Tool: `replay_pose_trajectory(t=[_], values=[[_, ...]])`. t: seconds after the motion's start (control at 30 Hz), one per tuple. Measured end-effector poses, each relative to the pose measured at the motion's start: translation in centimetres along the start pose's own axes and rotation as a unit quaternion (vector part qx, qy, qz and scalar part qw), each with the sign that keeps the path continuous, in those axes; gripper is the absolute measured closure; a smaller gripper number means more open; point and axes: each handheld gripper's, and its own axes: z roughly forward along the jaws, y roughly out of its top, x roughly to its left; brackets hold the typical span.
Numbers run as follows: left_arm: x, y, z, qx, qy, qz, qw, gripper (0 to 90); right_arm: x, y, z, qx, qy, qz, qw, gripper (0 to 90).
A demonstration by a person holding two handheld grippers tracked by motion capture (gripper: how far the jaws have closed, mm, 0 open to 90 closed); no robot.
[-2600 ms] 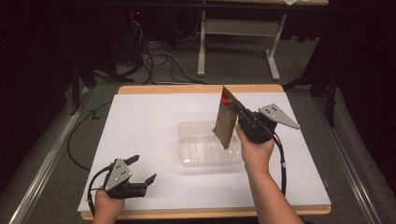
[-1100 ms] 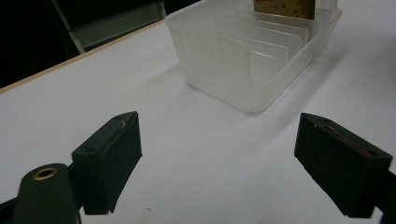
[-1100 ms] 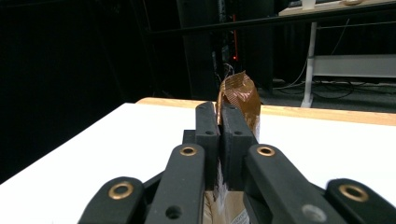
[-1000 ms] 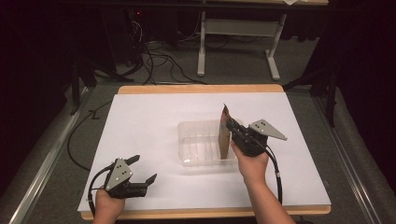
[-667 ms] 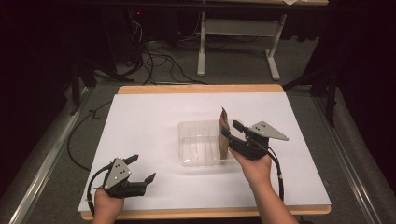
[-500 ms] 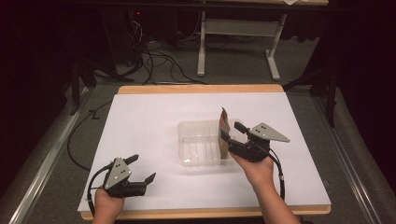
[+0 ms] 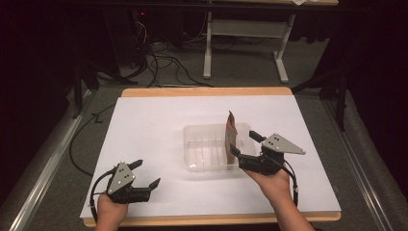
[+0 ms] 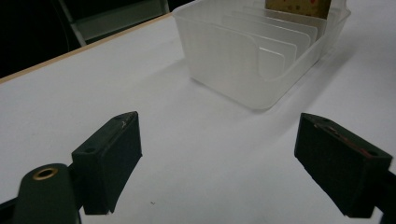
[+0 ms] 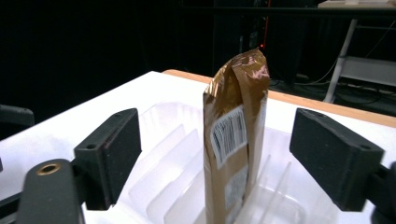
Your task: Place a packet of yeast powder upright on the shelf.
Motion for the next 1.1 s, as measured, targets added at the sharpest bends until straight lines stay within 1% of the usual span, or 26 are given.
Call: replay_pose_trajectory(t=[0.13,0.17,0.23,0.27,0.3,0.33,0.37,0.4,0.47,0.63,0.67,0.7,0.77,0.8,0.83,0.87,0.9,0.97,1.0,1.03,1.1], values=[[0.0,0.0,0.0,0.0,0.001,-0.001,1.0,15.3,-0.5,-0.4,-1.3,-0.002,-0.01,-0.001,1.0,15.3],[0.0,0.0,0.0,0.0,0.002,-0.001,1.0,15.3,-0.7,-0.5,-1.6,-0.001,-0.016,0.001,0.9999,15.4],[0.0,0.0,0.0,0.0,0.001,-0.003,1.0,15.3,-1.1,-0.8,-2.3,0.007,-0.04,-0.013,0.9991,15.4],[0.0,0.0,0.0,0.001,0.001,-0.003,1.0,15.3,-1.4,-1.0,-2.7,0.01,-0.045,-0.019,0.9988,15.4],[0.0,-0.1,0.0,0.001,0.001,-0.004,1.0,15.3,-1.7,-1.2,-3.1,0.013,-0.047,-0.017,0.9987,15.4],[0.0,-0.1,0.0,0.001,0.002,-0.004,1.0,15.3,-2.6,-1.7,-4.0,0.015,-0.05,-0.015,0.9985,15.4],[0.0,-0.1,0.0,0.001,0.002,-0.004,1.0,15.3,-2.6,-1.7,-4.0,0.015,-0.05,-0.015,0.9985,15.4],[0.1,-0.1,0.0,0.002,0.002,-0.004,1.0,15.3,-2.9,-1.9,-4.3,0.018,-0.052,-0.011,0.9985,15.4],[0.1,-0.1,0.1,0.002,0.002,-0.005,1.0,15.3,-4.0,-2.6,-5.5,0.024,-0.058,-0.006,0.998,15.4],[0.1,-0.1,0.2,0.002,0.002,-0.007,1.0,15.3,-6.1,-4.0,-7.8,0.042,-0.074,0.008,0.9963,15.6],[0.1,-0.1,0.2,0.003,0.002,-0.007,1.0,15.3,-6.5,-4.4,-8.3,0.038,-0.074,0.01,0.9965,15.6],[0.1,-0.2,0.2,0.005,0.003,-0.007,1.0,15.3,-6.9,-5.1,-9.0,0.035,-0.078,0.014,0.9962,15.6],[0.1,-0.2,0.3,0.006,0.004,-0.01,0.9999,15.3,-7.5,-6.7,-9.7,0.032,-0.086,0.024,0.9955,15.6],[0.1,-0.2,0.4,0.006,0.004,-0.012,0.9999,15.3,-7.7,-7.6,-9.8,0.04,-0.084,0.026,0.9953,15.6],[0.0,-0.2,0.4,0.006,0.004,-0.011,0.9999,15.3,-8.0,-8.2,-9.7,0.057,-0.077,0.027,0.9951,15.5],[-0.1,-0.2,0.5,0.009,0.003,-0.01,0.9999,15.3,-8.3,-8.8,-9.4,0.075,-0.074,0.025,0.9941,15.5],[-0.2,-0.1,0.6,0.01,0.002,-0.009,0.9999,15.3,-8.7,-9.3,-9.0,0.093,-0.072,0.031,0.9926,15.5],[-0.3,-0.1,0.7,0.013,-0.001,-0.006,0.9999,15.3,-9.2,-9.6,-8.4,0.106,-0.064,0.047,0.9913,15.6],[-0.4,-0.1,0.8,0.014,-0.001,-0.004,0.9999,15.3,-9.3,-9.7,-8.2,0.111,-0.065,0.047,0.9906,15.9],[-0.5,-0.1,0.9,0.016,-0.001,-0.003,0.9999,15.3,-9.4,-9.7,-8.0,0.111,-0.066,0.042,0.9907,15.9],[-0.5,-0.1,0.9,0.017,-0.001,-0.003,0.9998,15.3,-9.5,-9.8,-7.8,0.114,-0.065,0.045,0.9904,16.0]])
